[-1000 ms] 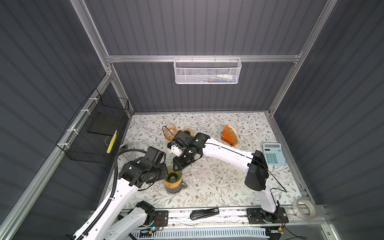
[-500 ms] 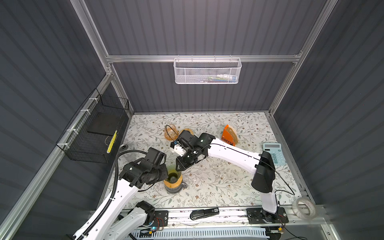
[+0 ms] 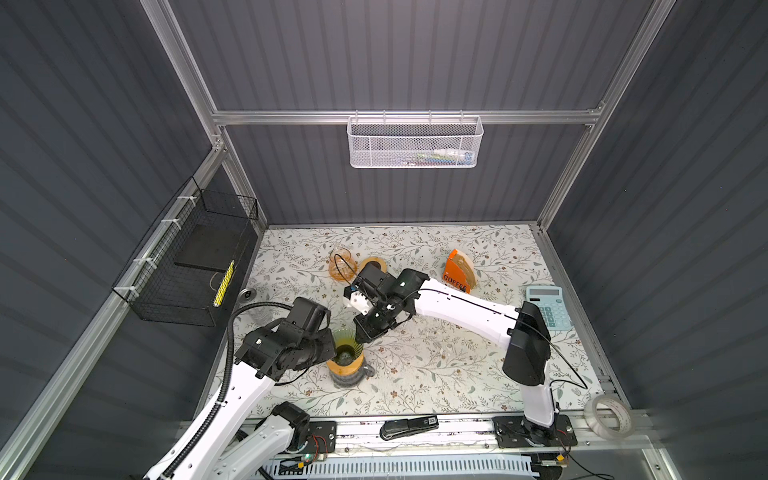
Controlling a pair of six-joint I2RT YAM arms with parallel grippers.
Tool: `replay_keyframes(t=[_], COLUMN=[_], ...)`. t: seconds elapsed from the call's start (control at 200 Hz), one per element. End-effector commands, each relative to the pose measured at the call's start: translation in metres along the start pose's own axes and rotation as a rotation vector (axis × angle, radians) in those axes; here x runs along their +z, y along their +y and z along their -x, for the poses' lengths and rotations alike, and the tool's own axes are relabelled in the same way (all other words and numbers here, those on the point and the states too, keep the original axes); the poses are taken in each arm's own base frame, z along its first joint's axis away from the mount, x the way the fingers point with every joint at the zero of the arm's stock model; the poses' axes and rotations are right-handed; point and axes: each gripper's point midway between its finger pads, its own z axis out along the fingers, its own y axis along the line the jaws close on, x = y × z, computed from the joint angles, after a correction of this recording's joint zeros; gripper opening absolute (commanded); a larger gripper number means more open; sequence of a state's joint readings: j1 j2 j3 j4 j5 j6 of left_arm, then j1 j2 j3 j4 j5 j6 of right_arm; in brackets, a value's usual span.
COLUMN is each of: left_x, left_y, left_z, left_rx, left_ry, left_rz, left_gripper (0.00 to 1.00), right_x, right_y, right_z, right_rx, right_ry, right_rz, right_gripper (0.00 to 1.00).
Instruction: Place the coffee filter in the dripper
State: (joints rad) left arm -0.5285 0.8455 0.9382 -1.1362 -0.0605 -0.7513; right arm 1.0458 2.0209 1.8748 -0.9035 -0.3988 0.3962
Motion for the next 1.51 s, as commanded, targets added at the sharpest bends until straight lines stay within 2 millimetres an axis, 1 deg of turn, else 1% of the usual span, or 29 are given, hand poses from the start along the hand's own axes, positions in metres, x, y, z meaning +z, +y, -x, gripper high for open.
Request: replay_keyframes(t=[0.0,0.24,0.485,1.071,1.501], left_x=[0.01,0.017,0.026,0.038,0.048], left_y=[0.01,0.013,0.016,0.021,0.02], left_z=[-0.01,-0.016,-0.025,-0.034,-0.041], left_rx=[-0.002,-0.006,-0.03,-0.039,-0.066], left_ry=[0.042,0.066,0.092,0.119,0.14], left_rz=[0.045,0.052,0.046,0.057,0.036], left_gripper=[0.0,0.0,0.0,0.0,0.0], right_x=[-0.002,-0.001,0.006,0.034,0.052], right_y=[0.009,0.007,0.003,-0.013,-0.027], right_z=[-0.001,-0.002,-0.003,-0.016,-0.026], right_rx=[-0.026,-0.021,-0.013,0.023,0.037], right_ry=[-0.006,-0.004,0.009,0.05,0.062], right_rz=[0.025,0.015,0.003,-0.022,-0.056], right_gripper=[0.1,0.08,0.07,0.04,0.02])
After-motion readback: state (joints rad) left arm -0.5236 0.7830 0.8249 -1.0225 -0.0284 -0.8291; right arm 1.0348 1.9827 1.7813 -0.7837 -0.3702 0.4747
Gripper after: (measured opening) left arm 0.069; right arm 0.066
